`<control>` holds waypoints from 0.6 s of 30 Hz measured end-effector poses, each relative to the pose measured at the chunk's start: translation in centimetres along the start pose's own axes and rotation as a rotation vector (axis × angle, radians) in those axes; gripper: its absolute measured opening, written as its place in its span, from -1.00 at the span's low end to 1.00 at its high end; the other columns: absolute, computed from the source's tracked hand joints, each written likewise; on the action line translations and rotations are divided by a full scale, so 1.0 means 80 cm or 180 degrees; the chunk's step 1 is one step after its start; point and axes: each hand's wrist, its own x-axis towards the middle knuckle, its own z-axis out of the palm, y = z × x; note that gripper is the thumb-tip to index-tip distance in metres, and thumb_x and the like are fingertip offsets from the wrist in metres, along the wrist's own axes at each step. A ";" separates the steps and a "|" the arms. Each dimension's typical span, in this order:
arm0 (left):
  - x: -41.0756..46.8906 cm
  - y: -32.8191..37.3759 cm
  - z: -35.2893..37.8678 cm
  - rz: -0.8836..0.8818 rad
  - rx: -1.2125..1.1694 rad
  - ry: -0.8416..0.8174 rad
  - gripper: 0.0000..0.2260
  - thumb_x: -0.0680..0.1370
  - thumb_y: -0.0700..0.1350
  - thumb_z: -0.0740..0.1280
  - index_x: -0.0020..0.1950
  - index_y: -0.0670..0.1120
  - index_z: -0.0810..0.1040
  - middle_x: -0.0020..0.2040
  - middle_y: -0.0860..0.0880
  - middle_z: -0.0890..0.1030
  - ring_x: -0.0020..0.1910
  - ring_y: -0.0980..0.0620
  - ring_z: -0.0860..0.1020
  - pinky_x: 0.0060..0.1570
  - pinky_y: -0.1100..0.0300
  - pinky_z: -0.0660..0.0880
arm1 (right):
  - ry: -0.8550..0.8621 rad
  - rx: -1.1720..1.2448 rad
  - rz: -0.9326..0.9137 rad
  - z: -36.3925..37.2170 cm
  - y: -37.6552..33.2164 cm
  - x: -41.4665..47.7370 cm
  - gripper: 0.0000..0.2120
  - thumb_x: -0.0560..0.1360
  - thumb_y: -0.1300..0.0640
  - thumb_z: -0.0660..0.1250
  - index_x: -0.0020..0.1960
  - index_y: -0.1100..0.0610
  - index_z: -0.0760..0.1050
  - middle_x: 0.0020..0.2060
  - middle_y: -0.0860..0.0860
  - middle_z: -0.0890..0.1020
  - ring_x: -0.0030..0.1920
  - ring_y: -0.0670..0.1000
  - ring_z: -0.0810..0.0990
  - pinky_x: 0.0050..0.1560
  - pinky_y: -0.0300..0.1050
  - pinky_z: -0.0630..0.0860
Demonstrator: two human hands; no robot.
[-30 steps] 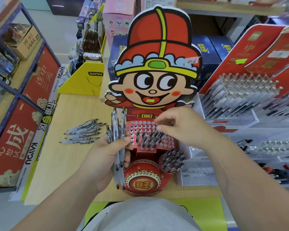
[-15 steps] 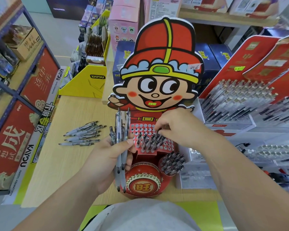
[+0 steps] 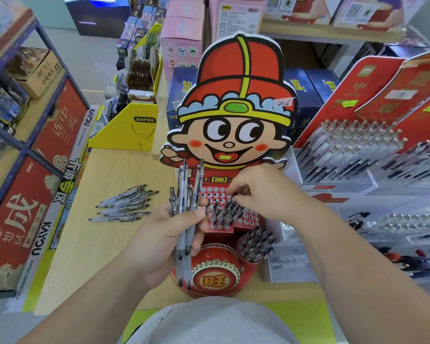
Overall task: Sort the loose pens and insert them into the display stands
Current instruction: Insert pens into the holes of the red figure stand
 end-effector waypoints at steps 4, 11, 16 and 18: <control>-0.001 -0.001 -0.003 -0.0008 0.0011 0.0003 -0.77 0.50 -0.18 0.46 0.13 -0.17 0.60 -0.26 -0.14 0.52 -0.47 -0.01 0.41 -0.47 0.17 0.37 | 0.0017 -0.0026 0.0010 -0.001 -0.003 0.000 -0.84 0.51 0.13 0.46 0.08 0.00 0.70 -0.06 -0.12 0.70 -0.14 -0.20 0.52 -0.05 -0.21 0.51; -0.005 0.000 -0.005 -0.0116 0.0068 -0.0233 -0.79 0.44 -0.15 0.43 0.05 -0.15 0.66 -0.30 -0.14 0.51 -0.48 -0.01 0.40 -0.46 0.19 0.39 | 0.0154 0.0435 0.0164 -0.008 -0.006 -0.009 -0.71 0.47 0.16 0.46 0.18 0.00 0.65 0.00 -0.14 0.67 0.00 -0.18 0.61 0.07 -0.16 0.58; -0.006 0.004 0.001 -0.0059 0.0369 -0.0552 -0.90 0.45 -0.14 0.44 -0.06 -0.03 0.70 -0.30 -0.14 0.52 -0.47 -0.02 0.40 -0.44 0.18 0.38 | 0.0793 0.2794 0.0624 -0.026 -0.040 -0.030 -0.90 0.48 0.07 0.48 -0.03 0.06 0.69 -0.18 -0.02 0.73 -0.17 -0.06 0.68 -0.23 -0.19 0.56; -0.005 0.004 0.005 -0.0002 0.0527 -0.0552 -0.89 0.45 -0.14 0.45 -0.04 -0.05 0.68 -0.29 -0.16 0.53 -0.47 -0.01 0.41 -0.44 0.20 0.39 | 0.0790 0.3110 0.0754 -0.022 -0.045 -0.033 -0.93 0.46 0.09 0.49 -0.11 0.10 0.68 -0.25 0.03 0.71 -0.25 -0.02 0.66 -0.31 -0.16 0.51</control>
